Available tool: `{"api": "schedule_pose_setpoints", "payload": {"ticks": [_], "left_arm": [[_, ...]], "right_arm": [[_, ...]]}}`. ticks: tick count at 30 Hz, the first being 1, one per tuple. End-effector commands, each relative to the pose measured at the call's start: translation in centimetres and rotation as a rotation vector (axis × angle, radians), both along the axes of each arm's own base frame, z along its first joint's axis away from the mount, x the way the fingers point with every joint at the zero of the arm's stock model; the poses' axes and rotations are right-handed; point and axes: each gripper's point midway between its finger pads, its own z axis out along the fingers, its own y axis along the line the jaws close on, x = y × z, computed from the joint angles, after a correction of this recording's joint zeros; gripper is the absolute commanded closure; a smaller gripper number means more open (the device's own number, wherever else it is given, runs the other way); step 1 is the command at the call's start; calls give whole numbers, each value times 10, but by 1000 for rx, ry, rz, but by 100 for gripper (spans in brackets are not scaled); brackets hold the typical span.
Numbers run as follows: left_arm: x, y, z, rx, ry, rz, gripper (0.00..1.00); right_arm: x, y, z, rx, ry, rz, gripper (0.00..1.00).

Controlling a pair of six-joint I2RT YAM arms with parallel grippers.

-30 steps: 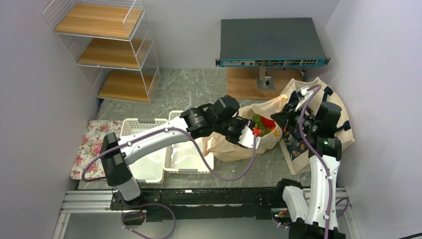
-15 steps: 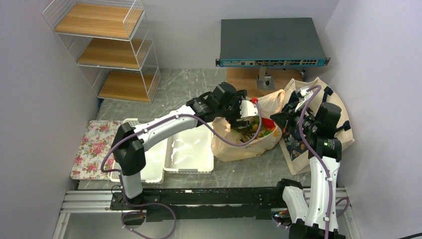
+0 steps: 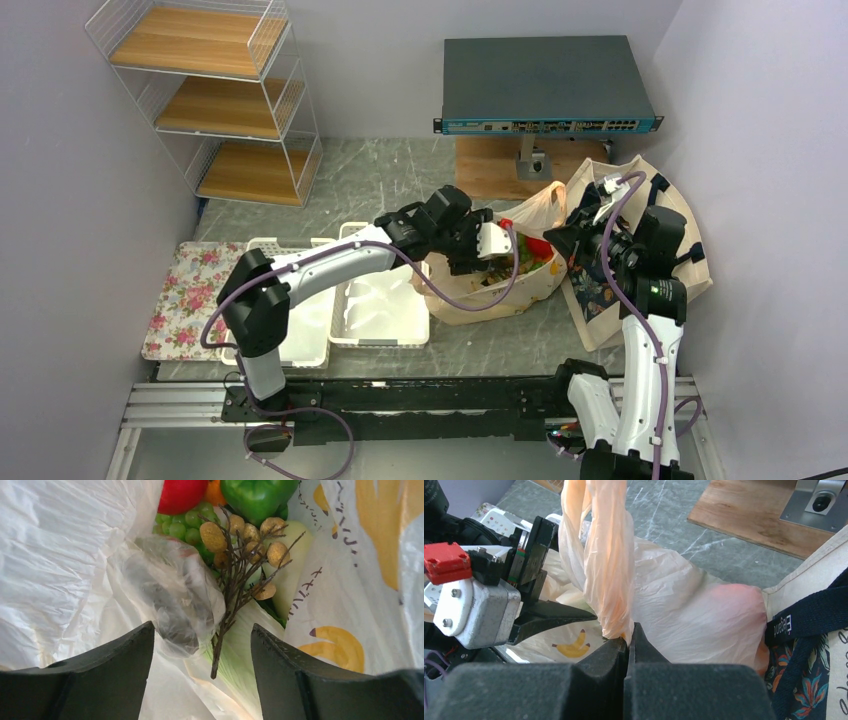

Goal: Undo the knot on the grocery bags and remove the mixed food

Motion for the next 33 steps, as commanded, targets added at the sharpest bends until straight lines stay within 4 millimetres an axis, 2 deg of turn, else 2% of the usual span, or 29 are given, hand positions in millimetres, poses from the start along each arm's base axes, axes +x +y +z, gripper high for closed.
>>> {"api": "schedule_pose_setpoints", "payload": {"ticks": [1,7,9,11,14,16,18,20,23,27,30,33], "left_arm": [[8,-11,27,-64,-16,41,23],[-1,-22,31,-108,-11,11,25],[0,-27,31,-113,-30,19,23],[5,-31,28,-105,-27,37,26],[12,-37,21,-80,-5,68,39],[10,-39,25,-81,6,66,55],[7,-38,37,-100,6,59,69],[-1,-38,57,-135,7,31,81],[-11,-34,103,-212,-16,8,100],[-35,-22,173,-324,-34,-59,100],[-58,-10,213,-384,-11,-141,100],[-75,13,246,-467,110,-194,100]], "right_arm": [[0,2,18,-5,-61,11,100],[1,2,16,-4,-55,5,100],[1,2,15,2,-49,7,100],[1,2,14,3,-47,8,100],[2,2,14,-5,-43,7,100],[2,1,14,-9,-42,4,100],[3,1,12,-7,-39,4,100],[4,0,11,-5,-38,1,100],[7,-2,9,-8,-40,-11,100],[10,-4,5,-18,-35,-17,100],[12,-5,4,-19,-33,-20,100],[13,-4,0,-11,-19,-13,100]]}}
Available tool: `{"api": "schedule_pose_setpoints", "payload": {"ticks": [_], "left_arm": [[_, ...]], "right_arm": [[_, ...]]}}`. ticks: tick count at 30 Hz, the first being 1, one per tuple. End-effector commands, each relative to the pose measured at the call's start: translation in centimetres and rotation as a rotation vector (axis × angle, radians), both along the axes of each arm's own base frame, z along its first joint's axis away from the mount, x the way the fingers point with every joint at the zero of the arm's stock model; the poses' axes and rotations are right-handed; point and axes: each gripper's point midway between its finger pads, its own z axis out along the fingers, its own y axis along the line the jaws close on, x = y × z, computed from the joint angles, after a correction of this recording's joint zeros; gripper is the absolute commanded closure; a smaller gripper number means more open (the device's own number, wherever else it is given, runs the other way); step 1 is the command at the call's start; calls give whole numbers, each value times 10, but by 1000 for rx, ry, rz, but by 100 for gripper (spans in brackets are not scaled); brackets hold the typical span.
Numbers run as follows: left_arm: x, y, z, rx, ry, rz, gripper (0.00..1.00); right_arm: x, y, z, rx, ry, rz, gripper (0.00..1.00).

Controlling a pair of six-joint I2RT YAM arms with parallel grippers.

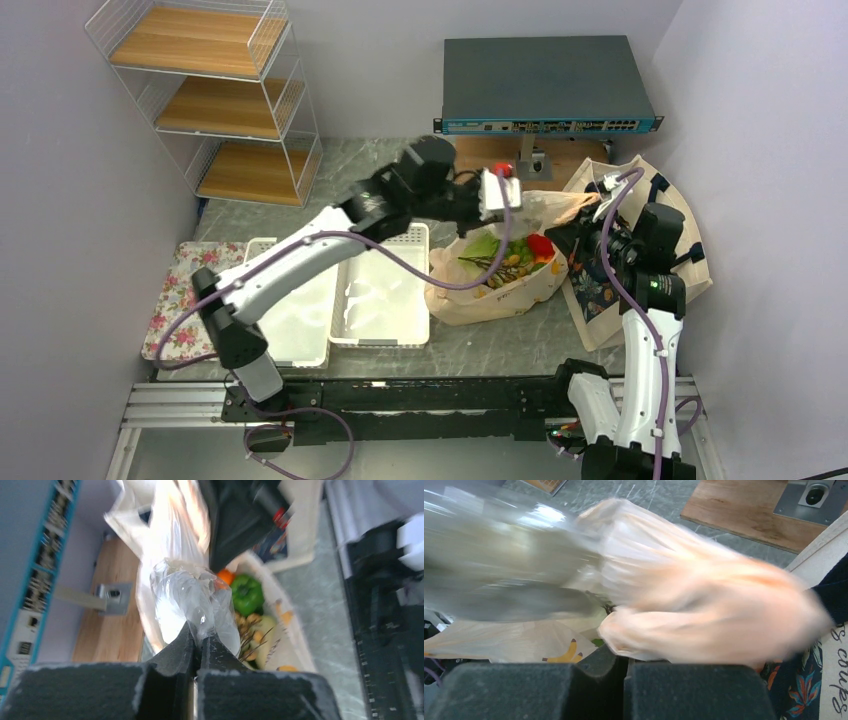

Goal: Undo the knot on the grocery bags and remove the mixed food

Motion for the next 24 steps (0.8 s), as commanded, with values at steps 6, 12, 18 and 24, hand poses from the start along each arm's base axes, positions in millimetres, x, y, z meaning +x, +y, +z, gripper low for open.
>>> {"api": "schedule_pose_setpoints", "payload": {"ticks": [6,12,18,24], "left_arm": [[-52,99,147,-303,82,-132,100],[1,196,137,-258,7,227,100],[41,348,32,-24,16,816,100],[2,417,-72,202,124,1068,100]], "right_arm": [[9,-1,2,-14,-30,12,100],[10,-1,3,-17,-34,18,100],[9,-4,3,-63,-41,24,100],[5,-3,0,-75,-31,43,100]]}}
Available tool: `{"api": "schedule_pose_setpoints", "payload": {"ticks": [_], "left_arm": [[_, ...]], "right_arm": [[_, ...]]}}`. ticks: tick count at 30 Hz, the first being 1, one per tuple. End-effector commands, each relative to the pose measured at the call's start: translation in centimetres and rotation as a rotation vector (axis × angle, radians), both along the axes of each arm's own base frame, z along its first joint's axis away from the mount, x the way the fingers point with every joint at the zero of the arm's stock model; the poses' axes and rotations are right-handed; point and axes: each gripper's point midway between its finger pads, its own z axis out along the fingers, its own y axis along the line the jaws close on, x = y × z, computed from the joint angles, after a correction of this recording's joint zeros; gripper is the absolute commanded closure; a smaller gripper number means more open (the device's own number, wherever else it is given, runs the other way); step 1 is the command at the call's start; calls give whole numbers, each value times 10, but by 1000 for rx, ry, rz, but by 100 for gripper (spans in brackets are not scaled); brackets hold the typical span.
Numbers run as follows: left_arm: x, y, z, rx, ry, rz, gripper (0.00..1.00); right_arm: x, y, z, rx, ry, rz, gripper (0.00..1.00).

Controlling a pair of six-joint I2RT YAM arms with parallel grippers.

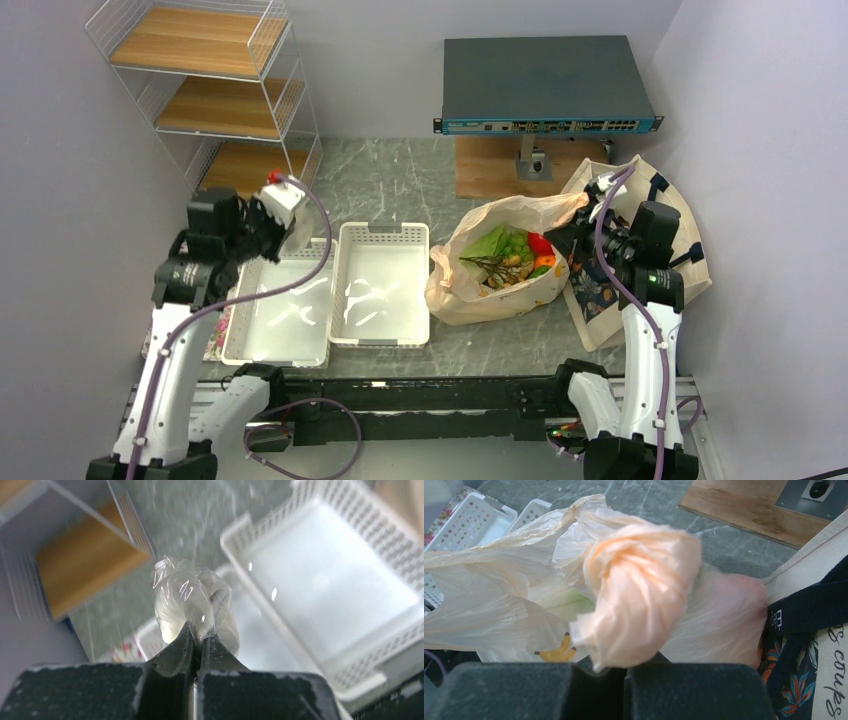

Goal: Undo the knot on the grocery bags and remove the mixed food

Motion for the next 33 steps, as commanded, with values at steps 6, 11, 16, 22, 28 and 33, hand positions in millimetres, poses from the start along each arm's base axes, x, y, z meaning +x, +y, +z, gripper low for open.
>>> {"api": "schedule_pose_setpoints", "payload": {"ticks": [6,11,16,22,28,33], "left_arm": [[-17,83,-109,295,160,302,100],[9,79,-132,309,144,271,100],[5,62,-173,345,190,112,63],[-41,-4,-133,145,190,-258,1],[-41,-65,7,20,-67,-478,6],[-47,-168,79,55,-231,-777,34]], "right_arm": [[1,-1,4,-35,-40,14,100],[1,1,3,-34,-37,32,100],[3,1,4,-35,-39,39,100],[-1,2,-1,-52,-27,63,100],[-19,11,-13,-57,-11,134,100],[-36,20,-19,-69,-11,211,100]]}}
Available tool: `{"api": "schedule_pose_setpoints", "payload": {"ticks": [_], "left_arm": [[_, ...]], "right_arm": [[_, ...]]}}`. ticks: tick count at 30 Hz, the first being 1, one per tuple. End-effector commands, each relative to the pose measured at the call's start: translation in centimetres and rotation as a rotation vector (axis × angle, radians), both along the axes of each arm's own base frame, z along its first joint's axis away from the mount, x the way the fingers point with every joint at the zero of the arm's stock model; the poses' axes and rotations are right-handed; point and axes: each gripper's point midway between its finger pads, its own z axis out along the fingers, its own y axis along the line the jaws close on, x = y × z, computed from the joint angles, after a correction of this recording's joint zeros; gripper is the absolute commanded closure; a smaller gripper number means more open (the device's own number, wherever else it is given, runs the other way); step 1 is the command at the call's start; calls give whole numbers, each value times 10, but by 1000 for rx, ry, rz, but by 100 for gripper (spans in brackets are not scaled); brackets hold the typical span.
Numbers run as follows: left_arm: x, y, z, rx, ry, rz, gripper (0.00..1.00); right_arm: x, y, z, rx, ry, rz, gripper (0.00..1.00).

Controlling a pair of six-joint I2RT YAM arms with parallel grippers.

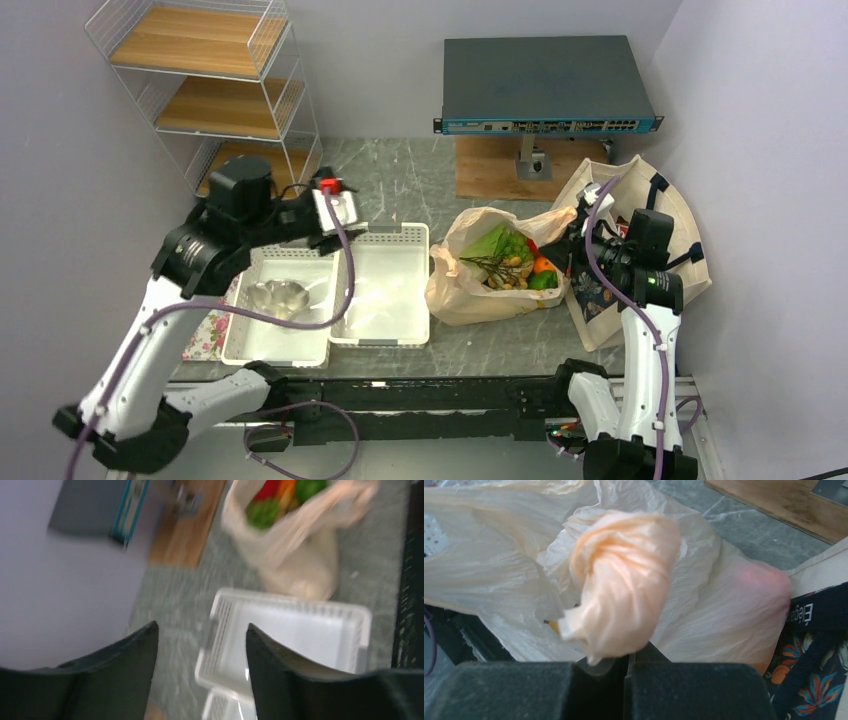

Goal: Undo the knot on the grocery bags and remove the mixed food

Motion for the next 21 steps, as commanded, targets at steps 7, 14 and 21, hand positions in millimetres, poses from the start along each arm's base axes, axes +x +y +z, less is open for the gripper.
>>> {"api": "schedule_pose_setpoints", "payload": {"ticks": [7,14,21], "left_arm": [[-34,-213,47,37,-207,-539,67],[-13,-287,-59,195,-210,-618,91],[-44,-254,-198,481,-112,-763,95]], "right_arm": [[-23,14,1,-4,-24,113,100],[-19,11,6,2,-33,63,100],[-17,7,11,3,-67,8,100]]}}
